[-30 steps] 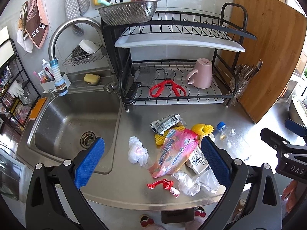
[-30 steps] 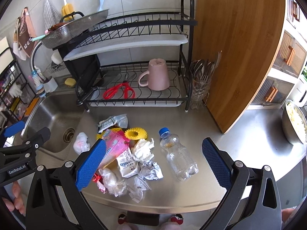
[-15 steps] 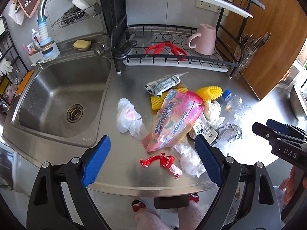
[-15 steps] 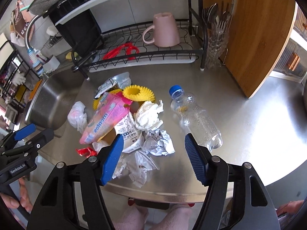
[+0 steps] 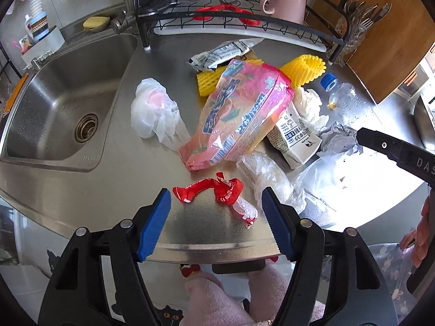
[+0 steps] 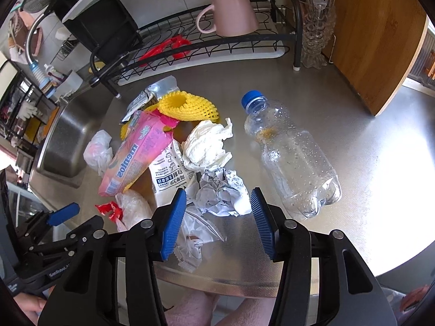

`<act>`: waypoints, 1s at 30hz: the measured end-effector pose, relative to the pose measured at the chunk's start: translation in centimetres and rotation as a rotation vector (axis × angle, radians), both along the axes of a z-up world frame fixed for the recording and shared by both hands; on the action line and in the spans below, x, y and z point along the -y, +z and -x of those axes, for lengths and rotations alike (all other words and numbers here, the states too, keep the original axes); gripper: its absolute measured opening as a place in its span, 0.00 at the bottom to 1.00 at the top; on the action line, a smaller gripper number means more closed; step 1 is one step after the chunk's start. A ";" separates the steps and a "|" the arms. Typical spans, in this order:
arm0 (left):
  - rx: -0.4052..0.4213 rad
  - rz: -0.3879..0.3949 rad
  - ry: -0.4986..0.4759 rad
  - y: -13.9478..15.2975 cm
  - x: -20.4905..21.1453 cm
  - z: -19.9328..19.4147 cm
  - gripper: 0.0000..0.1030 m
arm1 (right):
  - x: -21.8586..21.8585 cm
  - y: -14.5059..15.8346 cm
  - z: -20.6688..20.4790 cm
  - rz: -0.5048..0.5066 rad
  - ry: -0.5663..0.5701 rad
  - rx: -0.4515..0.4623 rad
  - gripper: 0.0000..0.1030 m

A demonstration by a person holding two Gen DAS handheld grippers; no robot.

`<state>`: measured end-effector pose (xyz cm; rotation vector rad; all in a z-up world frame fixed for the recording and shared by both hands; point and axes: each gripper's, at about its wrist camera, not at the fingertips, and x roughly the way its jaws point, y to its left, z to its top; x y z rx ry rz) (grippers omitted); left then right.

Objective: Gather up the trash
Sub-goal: 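Grasp the red wrapper with the left gripper while the right gripper grasps crumpled foil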

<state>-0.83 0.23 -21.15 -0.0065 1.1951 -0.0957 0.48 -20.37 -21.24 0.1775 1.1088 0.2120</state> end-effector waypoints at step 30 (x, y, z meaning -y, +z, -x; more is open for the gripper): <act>-0.061 0.031 0.051 -4.0 -0.9 -2.0 0.19 | -1.1 -3.1 -2.7 0.044 0.024 -0.054 0.40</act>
